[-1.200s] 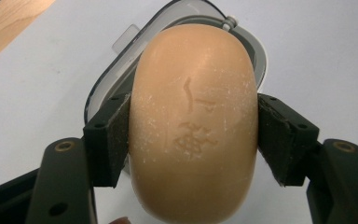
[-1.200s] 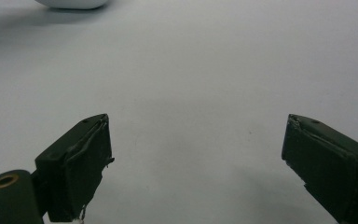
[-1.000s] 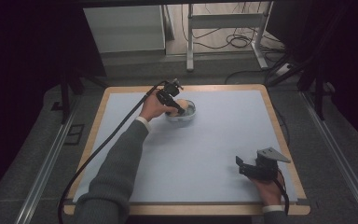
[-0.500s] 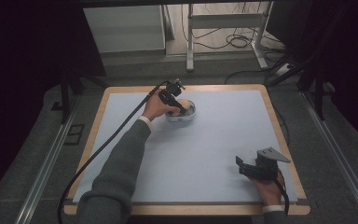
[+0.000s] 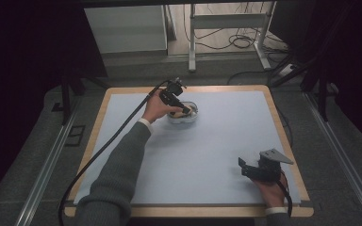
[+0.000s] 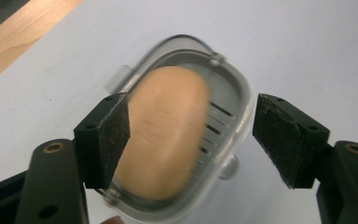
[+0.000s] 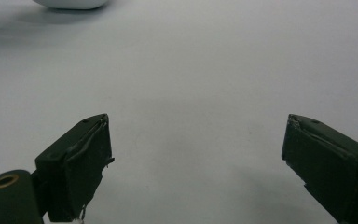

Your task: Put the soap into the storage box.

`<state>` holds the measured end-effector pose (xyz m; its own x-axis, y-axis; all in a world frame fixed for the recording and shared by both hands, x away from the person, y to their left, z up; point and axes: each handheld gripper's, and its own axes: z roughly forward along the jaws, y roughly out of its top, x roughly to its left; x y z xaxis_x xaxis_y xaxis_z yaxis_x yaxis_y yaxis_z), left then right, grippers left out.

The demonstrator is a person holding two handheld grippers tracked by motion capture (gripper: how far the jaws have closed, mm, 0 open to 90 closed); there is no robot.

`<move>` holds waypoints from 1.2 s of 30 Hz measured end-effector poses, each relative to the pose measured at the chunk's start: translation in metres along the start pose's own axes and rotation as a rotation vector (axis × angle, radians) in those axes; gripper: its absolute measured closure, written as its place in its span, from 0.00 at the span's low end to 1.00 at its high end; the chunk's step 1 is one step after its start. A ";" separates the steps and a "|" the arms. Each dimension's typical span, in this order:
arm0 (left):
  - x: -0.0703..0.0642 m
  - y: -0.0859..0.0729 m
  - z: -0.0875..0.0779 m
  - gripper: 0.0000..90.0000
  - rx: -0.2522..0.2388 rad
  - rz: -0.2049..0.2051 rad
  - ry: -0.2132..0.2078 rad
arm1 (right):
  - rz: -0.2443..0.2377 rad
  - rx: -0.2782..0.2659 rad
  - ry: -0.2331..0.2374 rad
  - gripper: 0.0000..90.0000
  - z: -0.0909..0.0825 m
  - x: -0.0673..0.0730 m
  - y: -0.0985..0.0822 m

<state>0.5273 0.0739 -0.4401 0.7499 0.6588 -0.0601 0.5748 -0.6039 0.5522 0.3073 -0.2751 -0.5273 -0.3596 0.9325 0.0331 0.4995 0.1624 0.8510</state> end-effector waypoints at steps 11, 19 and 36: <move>-0.018 -0.013 -0.021 0.27 -0.028 0.020 0.010 | -0.004 -0.004 -0.003 0.09 0.000 0.000 0.000; -0.022 -0.045 -0.044 0.26 -0.046 -0.004 0.038 | -0.005 -0.004 -0.007 0.09 0.000 0.001 0.000; -0.036 -0.124 -0.076 0.24 -0.107 -0.040 0.042 | -0.013 -0.006 -0.014 0.09 0.000 0.002 0.000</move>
<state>0.4039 0.1586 -0.4436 0.7113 0.7011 -0.0505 0.5644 -0.5268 0.6356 0.3065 -0.2737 -0.5273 -0.3552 0.9347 0.0148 0.4898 0.1726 0.8546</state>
